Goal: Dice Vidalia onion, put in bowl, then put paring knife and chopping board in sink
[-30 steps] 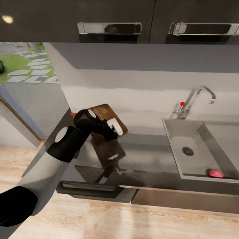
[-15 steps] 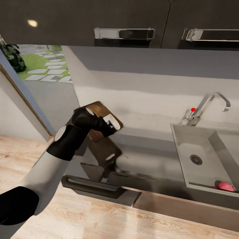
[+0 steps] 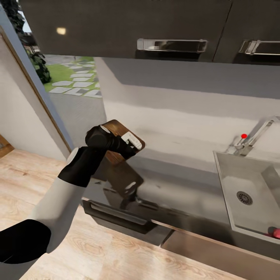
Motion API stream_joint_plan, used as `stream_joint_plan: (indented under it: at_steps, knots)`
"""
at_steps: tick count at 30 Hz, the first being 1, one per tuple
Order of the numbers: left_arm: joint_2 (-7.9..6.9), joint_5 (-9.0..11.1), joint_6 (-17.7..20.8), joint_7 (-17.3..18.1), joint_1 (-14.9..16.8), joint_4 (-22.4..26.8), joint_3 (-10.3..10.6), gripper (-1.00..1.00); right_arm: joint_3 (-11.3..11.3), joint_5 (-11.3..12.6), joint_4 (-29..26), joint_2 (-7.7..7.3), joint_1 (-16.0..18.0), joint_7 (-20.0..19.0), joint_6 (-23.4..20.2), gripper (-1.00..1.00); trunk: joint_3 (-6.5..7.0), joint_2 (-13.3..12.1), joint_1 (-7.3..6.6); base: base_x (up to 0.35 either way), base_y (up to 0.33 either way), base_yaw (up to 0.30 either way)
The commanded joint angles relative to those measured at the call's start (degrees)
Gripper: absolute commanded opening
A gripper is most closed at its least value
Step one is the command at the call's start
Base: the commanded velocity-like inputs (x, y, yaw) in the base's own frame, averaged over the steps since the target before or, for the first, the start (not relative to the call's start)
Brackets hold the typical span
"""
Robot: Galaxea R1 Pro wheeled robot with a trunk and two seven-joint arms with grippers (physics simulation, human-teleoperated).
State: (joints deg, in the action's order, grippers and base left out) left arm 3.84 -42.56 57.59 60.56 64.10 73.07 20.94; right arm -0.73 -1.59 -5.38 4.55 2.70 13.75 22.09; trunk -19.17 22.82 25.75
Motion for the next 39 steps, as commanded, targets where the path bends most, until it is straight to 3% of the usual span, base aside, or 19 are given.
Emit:
stream_joint_plan:
  at_steps: [1,8,31,39]
  knots:
    - [0.09,-0.6,0.2,0.6,0.1,-0.2,0.0,-1.0,-0.1,-0.2,0.0,0.02,0.0,0.2,0.1,1.0,-0.03,0.1,0.03,0.0,0.0,0.202]
    - [0.2,-0.6,0.2,0.6,0.1,-2.1,0.0,-1.0,-0.1,-0.2,0.0,0.03,0.0,0.2,0.2,1.0,0.1,0.1,0.03,0.0,-0.028,0.063]
    - [0.2,-0.6,0.2,0.5,-0.2,-3.3,0.0,-1.0,-0.1,-0.1,0.0,0.09,0.0,0.2,0.2,1.0,0.11,0.1,0.03,0.0,-0.301,0.001]
    - [0.2,-0.6,0.2,0.5,-0.2,-4.6,0.0,-1.0,-0.1,-0.1,0.0,0.1,0.0,0.2,0.2,1.0,0.11,0.1,0.03,0.0,-0.099,0.0]
